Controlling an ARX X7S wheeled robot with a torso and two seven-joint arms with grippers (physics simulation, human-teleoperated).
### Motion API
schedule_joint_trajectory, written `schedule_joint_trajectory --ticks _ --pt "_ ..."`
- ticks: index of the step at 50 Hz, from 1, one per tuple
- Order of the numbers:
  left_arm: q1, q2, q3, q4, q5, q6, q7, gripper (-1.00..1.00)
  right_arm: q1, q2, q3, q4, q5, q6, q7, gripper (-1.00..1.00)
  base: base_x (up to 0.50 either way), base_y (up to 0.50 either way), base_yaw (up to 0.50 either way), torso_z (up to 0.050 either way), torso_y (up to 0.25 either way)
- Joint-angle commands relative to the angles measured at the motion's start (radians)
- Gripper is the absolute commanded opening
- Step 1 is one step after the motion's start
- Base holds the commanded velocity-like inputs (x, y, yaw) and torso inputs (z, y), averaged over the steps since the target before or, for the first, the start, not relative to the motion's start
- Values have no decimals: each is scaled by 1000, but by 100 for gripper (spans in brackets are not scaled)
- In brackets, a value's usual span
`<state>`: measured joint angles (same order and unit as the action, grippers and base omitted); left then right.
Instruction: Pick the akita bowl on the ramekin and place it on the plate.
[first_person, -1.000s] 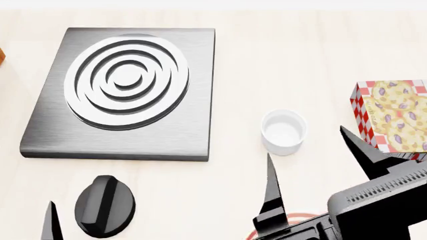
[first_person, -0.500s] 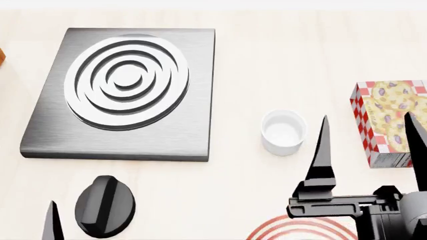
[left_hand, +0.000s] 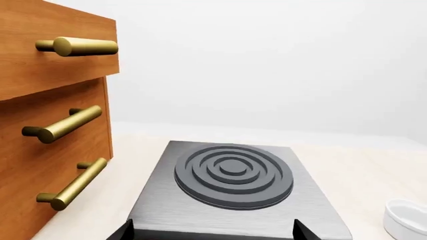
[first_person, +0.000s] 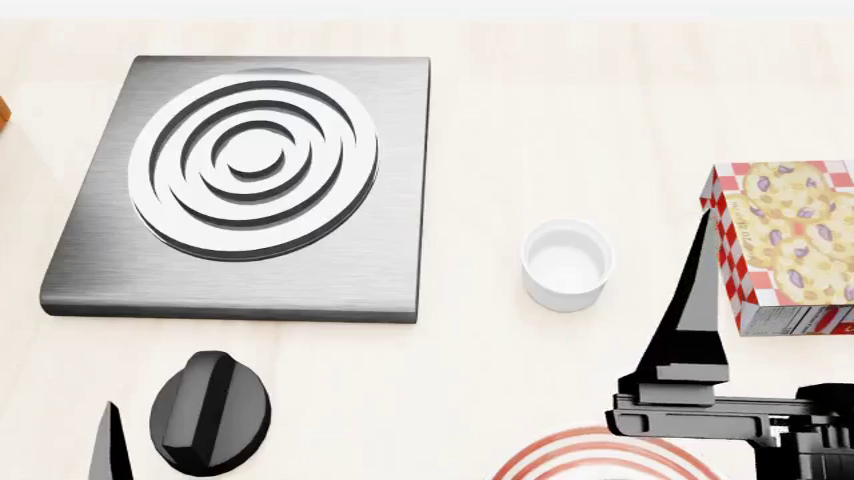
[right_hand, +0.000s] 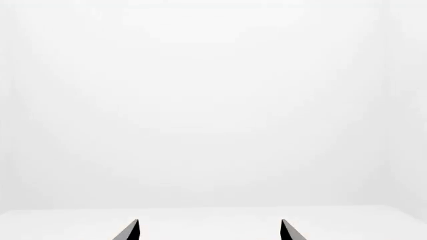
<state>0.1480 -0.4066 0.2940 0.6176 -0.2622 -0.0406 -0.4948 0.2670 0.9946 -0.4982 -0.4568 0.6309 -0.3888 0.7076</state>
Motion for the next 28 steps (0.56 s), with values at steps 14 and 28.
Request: schedule_joint_trajectory --ticks 14,28 --pt "7 -1 0 0 10 30 -8 100 -17 6 9 -26 -3 -13 1 100 0 0 0 32 0" --pt "6 -3 4 -1 13 25 -16 100 -33 -3 4 -14 -11 -22 -7 100 0 0 0 0 0"
